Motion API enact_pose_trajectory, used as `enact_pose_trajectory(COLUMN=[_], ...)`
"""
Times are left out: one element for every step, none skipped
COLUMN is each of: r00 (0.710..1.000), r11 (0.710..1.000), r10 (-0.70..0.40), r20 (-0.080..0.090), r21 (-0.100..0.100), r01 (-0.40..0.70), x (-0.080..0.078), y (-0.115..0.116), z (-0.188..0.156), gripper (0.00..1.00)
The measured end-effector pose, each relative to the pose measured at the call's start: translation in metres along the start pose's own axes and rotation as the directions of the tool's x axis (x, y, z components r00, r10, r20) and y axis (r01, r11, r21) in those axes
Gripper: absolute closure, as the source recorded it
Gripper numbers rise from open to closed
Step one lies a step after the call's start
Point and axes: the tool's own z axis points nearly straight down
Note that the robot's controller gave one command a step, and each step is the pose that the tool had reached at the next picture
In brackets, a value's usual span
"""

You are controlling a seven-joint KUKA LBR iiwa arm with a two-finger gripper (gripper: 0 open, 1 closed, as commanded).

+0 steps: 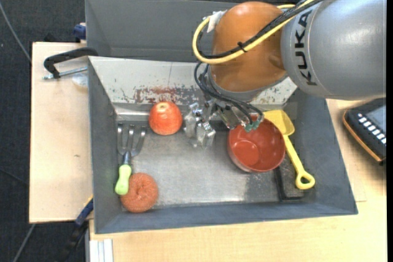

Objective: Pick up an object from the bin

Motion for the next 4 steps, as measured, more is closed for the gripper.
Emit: enact_pose_trajectory(r00=[1.0, 0.979, 0.952, 0.986], r11=[1.0, 0.979, 0.952, 0.986], r10=[0.0, 0.205, 0.307, 0.168], r20=[0.0, 0.014, 0.01, 0.006], r21=[0.0, 0.002, 0.001, 0.003], r01=[0.0, -0.205, -0.307, -0.168], x=[0.0, -0.028, -0.002, 0.051], y=[0.0, -0.055, -0.099, -0.158], z=[0.0, -0.051, 0.02, 0.101], gripper=[0.0, 0.0, 0.0, 0.0])
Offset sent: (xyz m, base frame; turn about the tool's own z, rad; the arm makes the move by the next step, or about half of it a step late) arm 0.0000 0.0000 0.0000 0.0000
